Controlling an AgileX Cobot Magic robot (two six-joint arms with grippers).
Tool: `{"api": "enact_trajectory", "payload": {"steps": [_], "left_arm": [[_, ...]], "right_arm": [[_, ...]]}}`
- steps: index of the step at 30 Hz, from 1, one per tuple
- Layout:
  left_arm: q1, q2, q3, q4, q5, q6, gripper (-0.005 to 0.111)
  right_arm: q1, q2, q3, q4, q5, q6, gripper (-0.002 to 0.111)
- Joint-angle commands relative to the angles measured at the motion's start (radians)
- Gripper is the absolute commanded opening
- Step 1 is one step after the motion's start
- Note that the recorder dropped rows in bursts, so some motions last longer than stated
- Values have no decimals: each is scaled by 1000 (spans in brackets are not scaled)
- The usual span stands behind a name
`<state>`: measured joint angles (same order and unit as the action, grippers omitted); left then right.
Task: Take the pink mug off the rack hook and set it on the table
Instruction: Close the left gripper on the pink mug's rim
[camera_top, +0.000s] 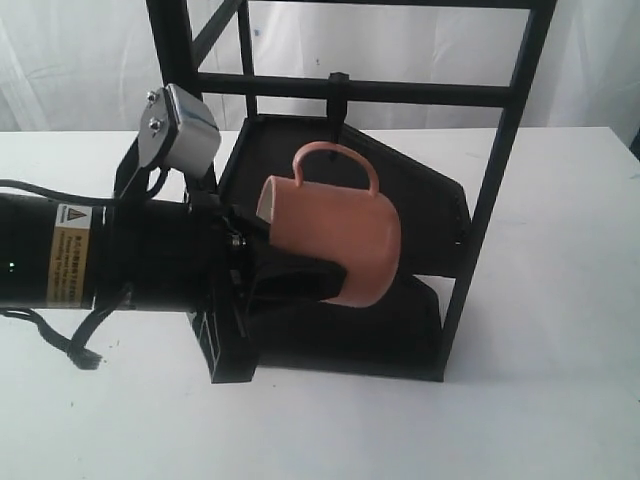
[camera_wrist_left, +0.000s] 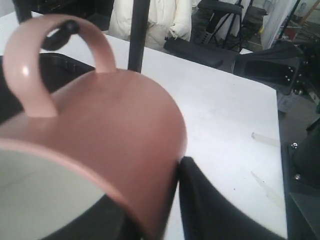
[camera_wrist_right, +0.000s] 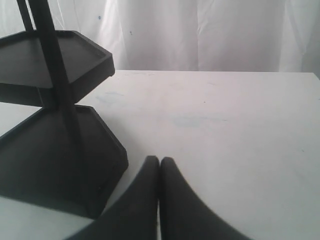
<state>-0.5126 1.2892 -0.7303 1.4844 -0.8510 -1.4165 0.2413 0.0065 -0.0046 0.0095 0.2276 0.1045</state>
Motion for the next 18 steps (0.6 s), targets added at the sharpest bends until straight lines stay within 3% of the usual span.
{"api": "enact_trajectory", "payload": {"steps": [1, 4, 18], "left_arm": [[1, 6, -4, -41, 40, 95, 12], [1, 6, -4, -54, 34, 116, 0], [1, -36, -34, -110, -147, 116, 0]], "right_arm": [[-4, -7, 5, -3, -5, 4, 0], [-4, -7, 5, -3, -7, 4, 0], [-4, -7, 5, -3, -7, 4, 0]]}}
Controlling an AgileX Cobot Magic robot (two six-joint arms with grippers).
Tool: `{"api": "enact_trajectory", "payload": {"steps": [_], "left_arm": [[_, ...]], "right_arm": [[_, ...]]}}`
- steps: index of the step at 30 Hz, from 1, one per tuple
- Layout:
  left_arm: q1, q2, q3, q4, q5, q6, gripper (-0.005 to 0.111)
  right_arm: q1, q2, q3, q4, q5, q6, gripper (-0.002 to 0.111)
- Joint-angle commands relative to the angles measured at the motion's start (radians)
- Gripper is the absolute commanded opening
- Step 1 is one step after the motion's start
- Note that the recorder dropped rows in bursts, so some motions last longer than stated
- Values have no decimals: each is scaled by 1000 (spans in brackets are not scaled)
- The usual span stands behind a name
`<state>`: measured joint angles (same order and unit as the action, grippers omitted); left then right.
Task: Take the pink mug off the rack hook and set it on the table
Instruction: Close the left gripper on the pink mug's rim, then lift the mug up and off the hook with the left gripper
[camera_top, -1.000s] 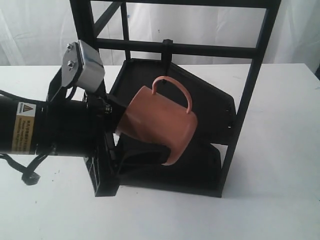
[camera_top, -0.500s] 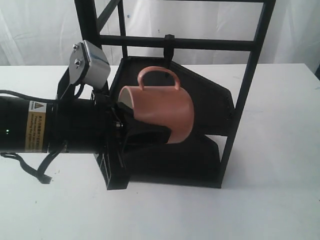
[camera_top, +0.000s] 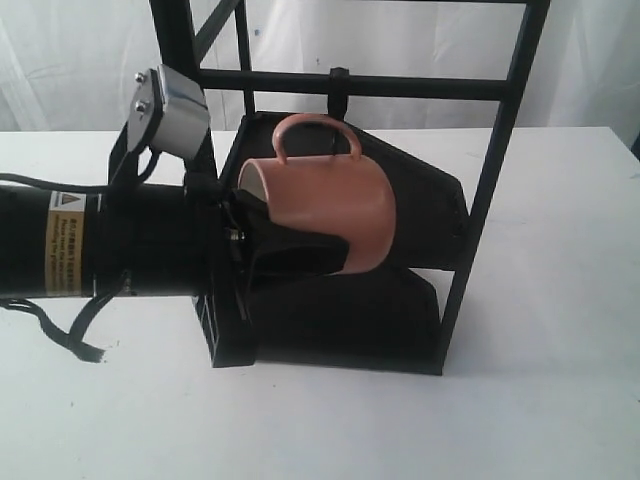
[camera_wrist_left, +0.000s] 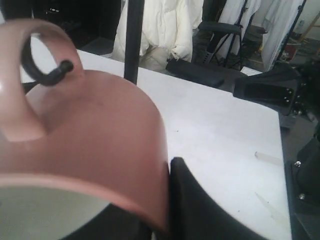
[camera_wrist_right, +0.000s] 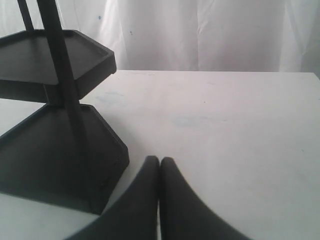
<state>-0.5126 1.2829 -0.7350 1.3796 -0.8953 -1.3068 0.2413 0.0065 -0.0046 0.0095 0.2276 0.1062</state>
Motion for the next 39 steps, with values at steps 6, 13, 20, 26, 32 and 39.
{"api": "enact_trajectory", "payload": {"steps": [6, 13, 20, 26, 32, 39], "left_arm": [[1, -38, -61, 38, -166, -43, 0], [1, -38, -84, 118, -179, -116, 0], [1, -38, -80, 218, -253, -243, 0], [1, -58, -80, 263, -264, -303, 0], [1, -154, -75, 365, -148, -464, 0], [1, -210, -103, 365, -118, -548, 0]], "right_arm": [[-4, -7, 5, -3, -7, 2, 0], [-4, -7, 5, -3, -7, 2, 0], [-4, -7, 5, -3, -7, 2, 0], [-4, -7, 5, -3, -5, 2, 0], [-4, -7, 5, -3, -5, 2, 0], [-4, -7, 5, -3, -7, 4, 0]]}}
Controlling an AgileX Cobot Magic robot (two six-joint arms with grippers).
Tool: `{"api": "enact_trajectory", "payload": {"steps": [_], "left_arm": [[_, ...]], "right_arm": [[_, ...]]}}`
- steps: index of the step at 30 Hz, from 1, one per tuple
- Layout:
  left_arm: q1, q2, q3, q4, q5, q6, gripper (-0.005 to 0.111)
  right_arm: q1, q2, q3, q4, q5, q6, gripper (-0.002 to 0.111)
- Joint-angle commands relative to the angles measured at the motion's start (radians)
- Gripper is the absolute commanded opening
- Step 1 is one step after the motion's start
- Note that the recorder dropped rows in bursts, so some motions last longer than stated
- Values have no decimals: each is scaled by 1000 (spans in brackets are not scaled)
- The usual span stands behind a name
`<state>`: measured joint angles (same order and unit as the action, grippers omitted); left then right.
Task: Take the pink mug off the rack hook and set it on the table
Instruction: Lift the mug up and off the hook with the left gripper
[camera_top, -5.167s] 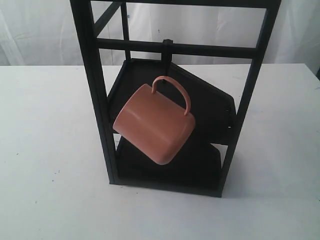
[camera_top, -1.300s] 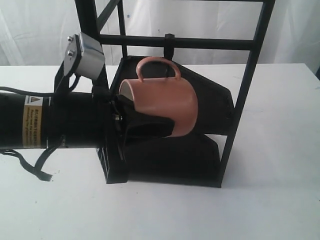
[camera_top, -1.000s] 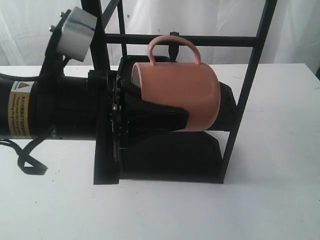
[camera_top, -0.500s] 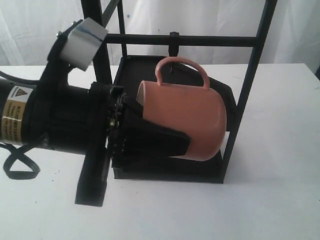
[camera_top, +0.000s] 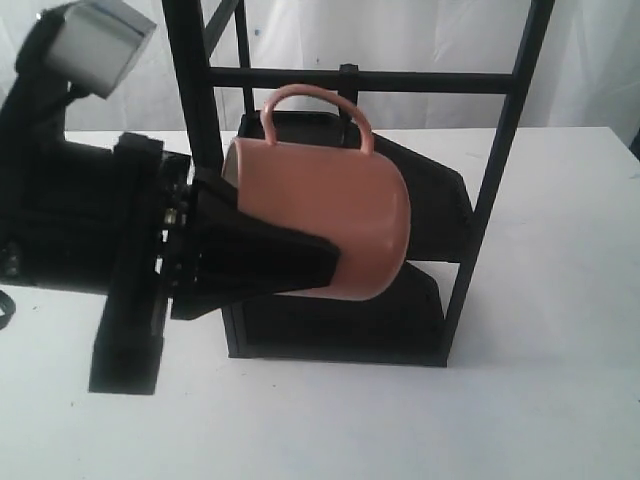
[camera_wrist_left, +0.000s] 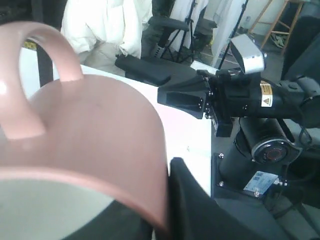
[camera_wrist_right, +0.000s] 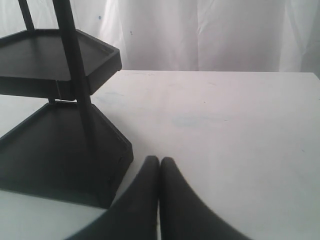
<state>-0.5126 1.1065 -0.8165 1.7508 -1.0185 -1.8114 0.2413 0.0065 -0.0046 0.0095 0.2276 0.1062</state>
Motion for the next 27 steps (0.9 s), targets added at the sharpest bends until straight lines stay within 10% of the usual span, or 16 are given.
{"api": "enact_trajectory", "payload": {"steps": [1, 16, 27], "left_arm": [[1, -36, -24, -6, -1, -47, 0], [1, -244, -200, -240, 114, 194, 0], [1, -360, -369, -139, 1144, 322, 0]], "right_arm": [[-4, -7, 5, -3, -7, 4, 0], [-4, -7, 5, -3, -5, 4, 0], [-4, -7, 5, -3, -5, 4, 0]]}}
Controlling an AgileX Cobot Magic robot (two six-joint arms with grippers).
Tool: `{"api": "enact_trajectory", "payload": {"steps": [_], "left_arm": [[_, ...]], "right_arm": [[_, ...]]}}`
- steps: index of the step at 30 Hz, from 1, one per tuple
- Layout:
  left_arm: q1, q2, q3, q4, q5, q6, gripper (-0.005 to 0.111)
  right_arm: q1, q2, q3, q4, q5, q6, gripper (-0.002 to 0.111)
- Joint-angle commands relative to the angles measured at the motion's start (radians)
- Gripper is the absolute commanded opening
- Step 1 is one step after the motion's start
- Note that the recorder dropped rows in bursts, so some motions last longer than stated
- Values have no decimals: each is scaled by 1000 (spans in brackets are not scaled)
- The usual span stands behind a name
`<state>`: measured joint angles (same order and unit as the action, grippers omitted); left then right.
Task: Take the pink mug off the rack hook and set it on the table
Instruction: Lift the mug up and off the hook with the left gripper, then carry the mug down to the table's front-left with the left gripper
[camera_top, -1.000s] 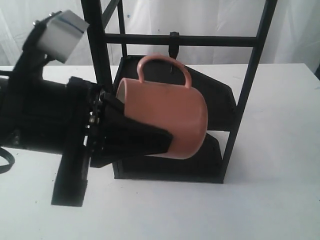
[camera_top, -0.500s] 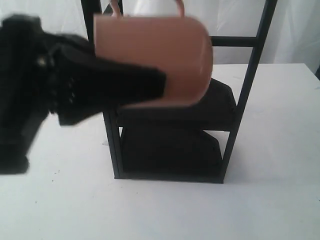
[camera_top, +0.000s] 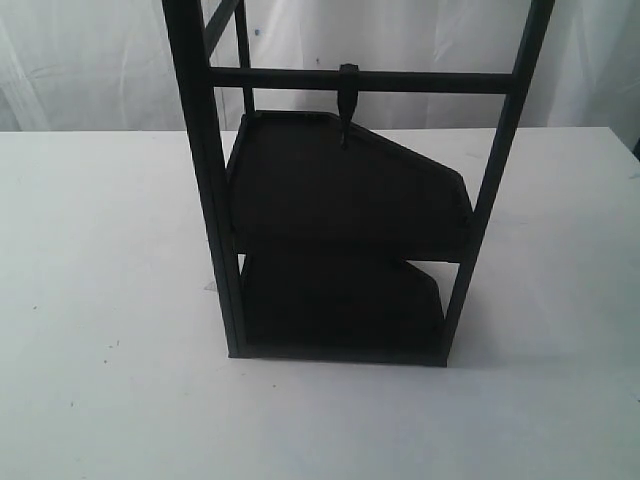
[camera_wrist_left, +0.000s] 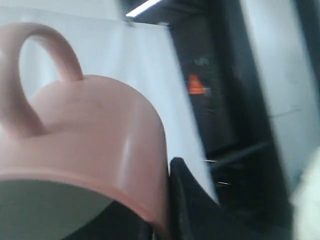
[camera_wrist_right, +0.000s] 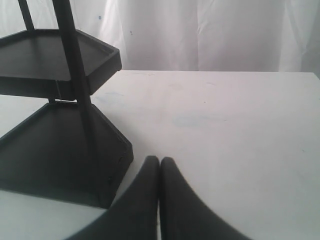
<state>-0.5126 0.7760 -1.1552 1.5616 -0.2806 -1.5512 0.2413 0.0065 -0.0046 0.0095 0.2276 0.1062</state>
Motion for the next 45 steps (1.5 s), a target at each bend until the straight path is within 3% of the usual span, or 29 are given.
{"api": "enact_trajectory", "payload": {"steps": [1, 3, 7, 11, 15, 23, 30, 35, 45], "left_arm": [[1, -29, -30, 50, 495, 105, 0], [1, -29, -21, 0, 697, 301, 0], [1, -21, 8, -256, 992, 785, 0], [1, 14, 31, -658, 1261, 1311, 0], [1, 61, 51, -1053, 1502, 1563, 0], [1, 120, 162, -1526, 1479, 1755, 0], [1, 191, 269, -1721, 1319, 1829, 0], [1, 256, 344, -1813, 1202, 1929, 0], [1, 424, 372, -1760, 1092, 2023, 0]], "right_arm": [[-4, -7, 5, -3, -5, 4, 0], [-4, -7, 5, -3, -5, 4, 0], [-4, -7, 5, -3, -5, 4, 0], [-4, -7, 5, -3, -5, 4, 0], [-4, -7, 5, -3, -5, 4, 0], [-4, -7, 5, -3, -8, 4, 0], [-4, -7, 5, -3, -8, 4, 0], [-4, -7, 5, -3, -8, 4, 0], [-4, -7, 5, -3, -5, 4, 0]]}}
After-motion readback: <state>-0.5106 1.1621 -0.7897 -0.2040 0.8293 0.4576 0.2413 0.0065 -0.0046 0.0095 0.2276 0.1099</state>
